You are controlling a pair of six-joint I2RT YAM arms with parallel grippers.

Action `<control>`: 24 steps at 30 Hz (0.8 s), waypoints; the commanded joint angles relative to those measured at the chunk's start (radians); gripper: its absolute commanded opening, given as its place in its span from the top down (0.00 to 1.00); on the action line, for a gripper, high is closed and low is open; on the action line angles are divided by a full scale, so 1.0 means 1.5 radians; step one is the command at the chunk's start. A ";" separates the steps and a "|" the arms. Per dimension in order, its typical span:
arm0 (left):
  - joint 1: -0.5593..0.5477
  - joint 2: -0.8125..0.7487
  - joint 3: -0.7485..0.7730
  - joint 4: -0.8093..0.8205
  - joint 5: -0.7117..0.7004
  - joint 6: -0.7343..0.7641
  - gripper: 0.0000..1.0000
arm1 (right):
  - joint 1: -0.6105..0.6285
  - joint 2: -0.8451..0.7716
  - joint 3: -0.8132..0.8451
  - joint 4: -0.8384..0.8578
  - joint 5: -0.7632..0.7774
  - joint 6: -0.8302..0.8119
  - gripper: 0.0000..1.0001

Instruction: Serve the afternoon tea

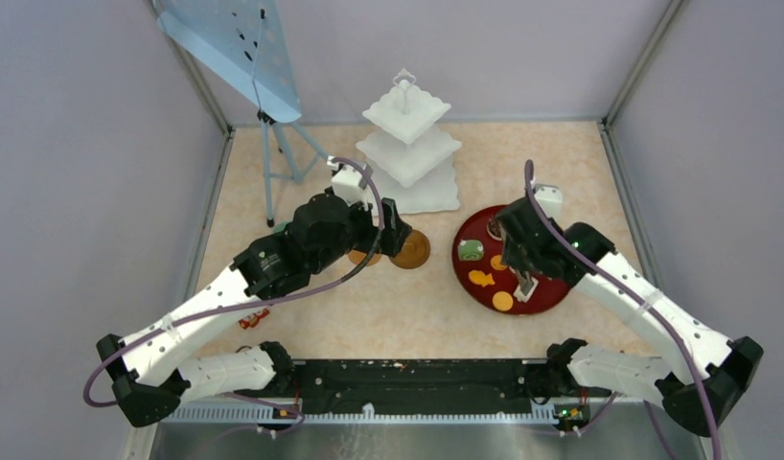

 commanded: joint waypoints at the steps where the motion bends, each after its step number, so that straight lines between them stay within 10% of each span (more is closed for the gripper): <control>1: 0.003 -0.003 0.020 0.070 0.056 -0.012 0.01 | -0.017 0.038 0.045 -0.010 -0.022 -0.008 0.61; 24: 0.007 -0.011 0.043 0.043 0.034 0.020 0.01 | -0.048 0.101 -0.021 0.080 -0.002 0.004 0.51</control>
